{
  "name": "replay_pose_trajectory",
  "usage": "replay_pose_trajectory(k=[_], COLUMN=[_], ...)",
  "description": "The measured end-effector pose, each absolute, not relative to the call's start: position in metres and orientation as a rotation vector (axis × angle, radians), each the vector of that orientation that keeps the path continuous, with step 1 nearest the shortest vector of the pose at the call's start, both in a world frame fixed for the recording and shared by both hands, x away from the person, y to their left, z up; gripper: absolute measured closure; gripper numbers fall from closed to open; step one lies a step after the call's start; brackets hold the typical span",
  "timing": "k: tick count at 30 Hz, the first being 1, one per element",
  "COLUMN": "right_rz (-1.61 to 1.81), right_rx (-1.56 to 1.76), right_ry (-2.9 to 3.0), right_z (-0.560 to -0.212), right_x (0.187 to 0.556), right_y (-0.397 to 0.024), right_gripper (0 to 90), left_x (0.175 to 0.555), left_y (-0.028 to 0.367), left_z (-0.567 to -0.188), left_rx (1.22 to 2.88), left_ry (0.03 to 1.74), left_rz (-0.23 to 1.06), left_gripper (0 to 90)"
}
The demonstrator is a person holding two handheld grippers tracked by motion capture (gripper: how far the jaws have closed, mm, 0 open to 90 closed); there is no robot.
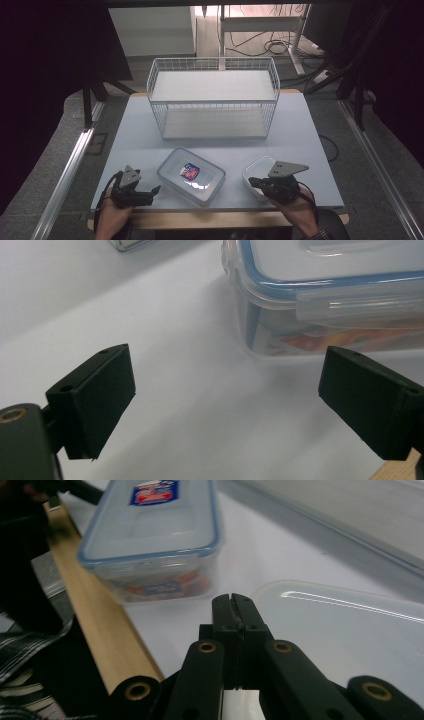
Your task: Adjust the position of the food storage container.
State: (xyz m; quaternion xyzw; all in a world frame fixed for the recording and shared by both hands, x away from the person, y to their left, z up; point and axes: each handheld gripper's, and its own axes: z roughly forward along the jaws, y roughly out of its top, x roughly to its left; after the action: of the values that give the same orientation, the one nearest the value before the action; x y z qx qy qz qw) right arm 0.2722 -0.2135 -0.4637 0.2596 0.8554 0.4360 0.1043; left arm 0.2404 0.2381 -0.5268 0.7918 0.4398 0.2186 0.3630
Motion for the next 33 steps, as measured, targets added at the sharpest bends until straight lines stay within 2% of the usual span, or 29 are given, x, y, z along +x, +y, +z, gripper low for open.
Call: replay_pose_trajectory(k=[10,33], right_rz=[1.168,1.172], right_rx=[0.706,0.930], right_ry=[2.614,2.482], right_z=[-0.476,-0.482], right_x=[0.271,0.310], right_y=[-0.198,-0.221], right_gripper=[89.4,89.4], left_x=[0.240,0.240], left_y=[0.239,0.238], left_z=[-0.527,-0.527], left_rx=[2.038,2.048], left_ry=[1.134,1.139], left_rz=[0.560,0.556], left_gripper=[8.3,9.9])
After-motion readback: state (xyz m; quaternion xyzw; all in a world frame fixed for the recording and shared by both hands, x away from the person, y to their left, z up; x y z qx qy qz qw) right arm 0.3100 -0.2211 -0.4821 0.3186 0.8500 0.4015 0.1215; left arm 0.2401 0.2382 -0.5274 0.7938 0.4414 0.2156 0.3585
